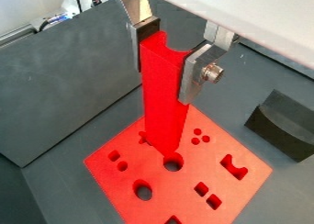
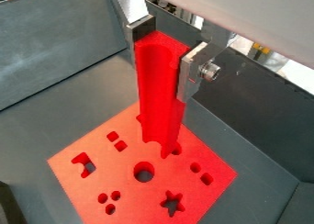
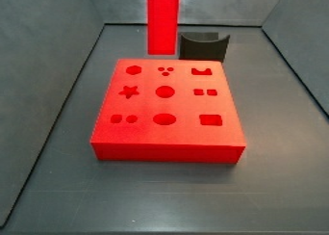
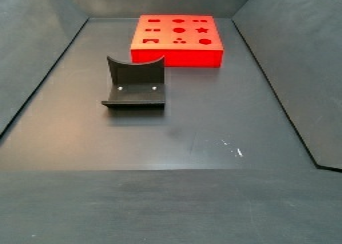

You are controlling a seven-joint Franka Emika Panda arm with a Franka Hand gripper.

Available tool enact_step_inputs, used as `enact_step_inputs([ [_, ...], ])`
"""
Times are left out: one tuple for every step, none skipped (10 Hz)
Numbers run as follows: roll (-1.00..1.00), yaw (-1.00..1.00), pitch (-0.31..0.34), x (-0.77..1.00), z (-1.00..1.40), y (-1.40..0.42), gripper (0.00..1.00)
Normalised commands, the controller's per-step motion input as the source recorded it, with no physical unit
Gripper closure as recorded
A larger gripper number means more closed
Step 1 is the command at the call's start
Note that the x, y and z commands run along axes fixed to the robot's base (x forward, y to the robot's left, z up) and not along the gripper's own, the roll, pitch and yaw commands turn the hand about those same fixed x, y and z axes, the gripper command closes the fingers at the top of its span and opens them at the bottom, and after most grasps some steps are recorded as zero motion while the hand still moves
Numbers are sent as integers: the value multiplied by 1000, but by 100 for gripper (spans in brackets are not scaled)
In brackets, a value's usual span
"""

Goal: Insert the arch object.

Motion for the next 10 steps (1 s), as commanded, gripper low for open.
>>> enact_step_inputs([
  [-3,0,0,463,46,154,100],
  [0,6,-7,1000,51,306,100],
  [9,3,-43,1000,63,283,100],
  [23,0,-49,1000,51,269,100],
  [51,0,-81,1000,34,240,100],
  [87,0,-99,1000,11,154,100],
  [111,0,-96,1000,29,166,100],
  [106,0,-39,1000,0,263,100],
  [0,60,0,934,-197,303,100],
  [0,0,0,263,0,114,100],
])
